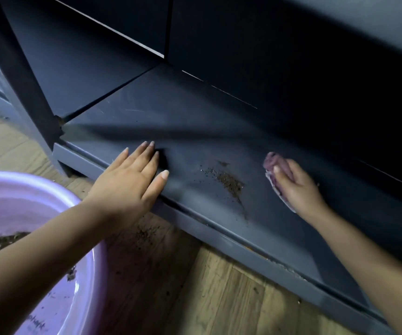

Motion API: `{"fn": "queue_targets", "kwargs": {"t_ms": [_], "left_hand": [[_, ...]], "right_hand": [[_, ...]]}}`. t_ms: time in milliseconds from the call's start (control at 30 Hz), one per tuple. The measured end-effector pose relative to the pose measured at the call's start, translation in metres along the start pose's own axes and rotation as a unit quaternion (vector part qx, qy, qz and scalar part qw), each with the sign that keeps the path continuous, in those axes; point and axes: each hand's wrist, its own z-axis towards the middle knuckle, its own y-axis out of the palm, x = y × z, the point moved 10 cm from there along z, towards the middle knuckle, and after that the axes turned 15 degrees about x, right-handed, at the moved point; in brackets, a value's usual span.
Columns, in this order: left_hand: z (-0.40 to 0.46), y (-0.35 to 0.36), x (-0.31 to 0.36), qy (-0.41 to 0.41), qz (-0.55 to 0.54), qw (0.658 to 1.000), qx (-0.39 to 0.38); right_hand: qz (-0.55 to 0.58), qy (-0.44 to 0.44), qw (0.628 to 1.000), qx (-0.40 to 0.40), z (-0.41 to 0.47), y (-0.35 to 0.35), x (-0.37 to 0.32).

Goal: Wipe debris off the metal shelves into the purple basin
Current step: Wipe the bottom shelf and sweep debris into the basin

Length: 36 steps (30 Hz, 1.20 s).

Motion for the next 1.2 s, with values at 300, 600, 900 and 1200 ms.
{"fn": "queue_targets", "kwargs": {"t_ms": [300, 600, 900, 1200], "left_hand": [[-0.003, 0.012, 0.011, 0.043, 0.001, 0.999, -0.011], [-0.008, 0.009, -0.002, 0.039, 0.024, 0.999, -0.018], [-0.01, 0.01, -0.001, 0.026, 0.04, 0.998, -0.035], [-0.009, 0.005, -0.016, 0.016, 0.066, 0.997, -0.03]], "right_hand": [[0.057, -0.011, 0.998, 0.003, -0.025, 0.08, -0.064], [-0.194, 0.106, 0.953, 0.208, -0.092, -0.038, 0.01], [-0.149, -0.087, 0.977, 0.122, -0.073, 0.09, -0.104], [-0.056, 0.034, 0.984, 0.166, -0.021, 0.039, -0.049]]}}
